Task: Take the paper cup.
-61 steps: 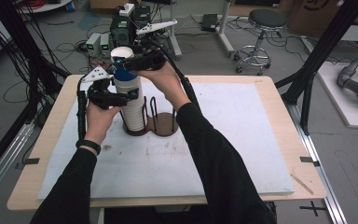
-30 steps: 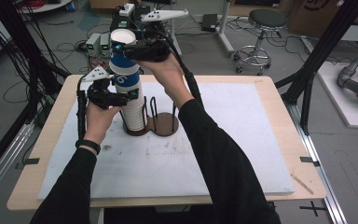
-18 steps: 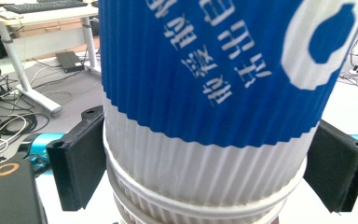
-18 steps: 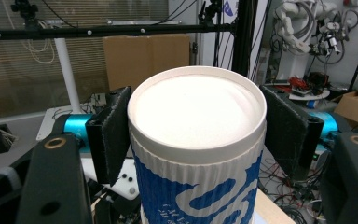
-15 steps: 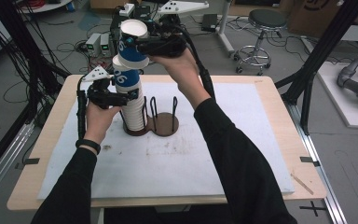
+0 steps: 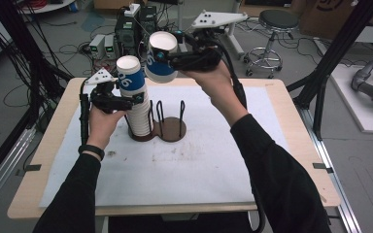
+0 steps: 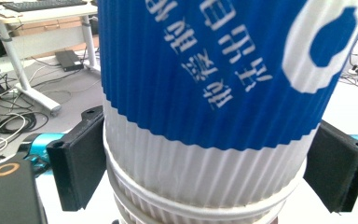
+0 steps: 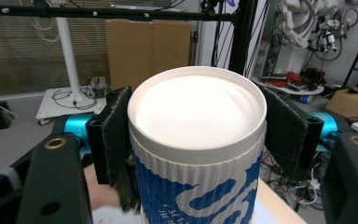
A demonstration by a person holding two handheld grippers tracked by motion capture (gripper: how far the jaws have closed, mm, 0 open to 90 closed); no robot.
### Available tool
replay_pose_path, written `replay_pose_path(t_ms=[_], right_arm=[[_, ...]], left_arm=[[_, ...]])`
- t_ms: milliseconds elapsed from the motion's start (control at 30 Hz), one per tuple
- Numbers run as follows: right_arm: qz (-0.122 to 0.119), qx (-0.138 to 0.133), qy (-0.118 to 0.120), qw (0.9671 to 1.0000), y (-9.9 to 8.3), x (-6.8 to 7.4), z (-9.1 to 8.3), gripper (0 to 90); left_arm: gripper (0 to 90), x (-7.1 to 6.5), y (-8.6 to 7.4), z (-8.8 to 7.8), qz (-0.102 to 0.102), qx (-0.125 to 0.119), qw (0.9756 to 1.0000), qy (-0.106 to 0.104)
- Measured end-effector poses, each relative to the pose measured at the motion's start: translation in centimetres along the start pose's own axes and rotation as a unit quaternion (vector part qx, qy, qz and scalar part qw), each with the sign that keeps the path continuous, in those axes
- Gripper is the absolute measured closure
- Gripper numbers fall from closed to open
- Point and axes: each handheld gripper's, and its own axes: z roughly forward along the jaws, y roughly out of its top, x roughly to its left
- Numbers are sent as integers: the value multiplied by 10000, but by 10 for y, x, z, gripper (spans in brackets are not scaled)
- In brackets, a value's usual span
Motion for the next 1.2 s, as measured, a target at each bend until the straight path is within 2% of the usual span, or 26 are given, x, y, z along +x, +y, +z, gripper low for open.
replay_pose_path(t_ms=[33,67,100,400,433,533,700,800,933,1000,1033,1067,1167,1200], right_arm=[[14,4,-57,10000,-6,-1,-10,303],[14,4,-57,10000,-6,-1,-10,303],[104,-57,-64,9999,-14,-3,-21,303],[231,-36,-127,9996,-41,-5,-51,303],[254,-28,-150,9996,-50,-6,-59,303],[264,13,-178,9995,-58,-5,-65,303],[397,56,-209,9990,-83,-3,-83,303],[396,114,-227,9989,-92,-1,-88,304],[442,248,-241,9984,-112,8,-96,303],[445,257,-217,9984,-117,9,-97,304],[482,299,-233,9981,-126,12,-100,303],[482,299,-233,9981,-126,12,-100,303],[569,320,-216,9976,-143,17,-104,304],[569,320,-216,9976,-143,17,-104,304]], left_arm=[[117,0,0,0,4,2,10000,0],[117,0,0,0,4,2,10000,0],[117,0,0,0,8,9,10000,5],[116,0,0,0,6,14,10000,10],[117,0,0,0,2,9,10000,10],[117,0,0,0,2,11,10000,9],[116,0,0,0,10,3,10000,13],[117,0,0,0,5,-3,10000,8],[117,0,0,0,21,11,10000,15],[117,0,0,0,10,14,10000,10],[117,0,0,0,10,16,10000,13],[117,0,0,0,8,15,10000,12],[116,0,0,0,3,19,10000,16],[116,-1,0,0,2,21,10000,23]])
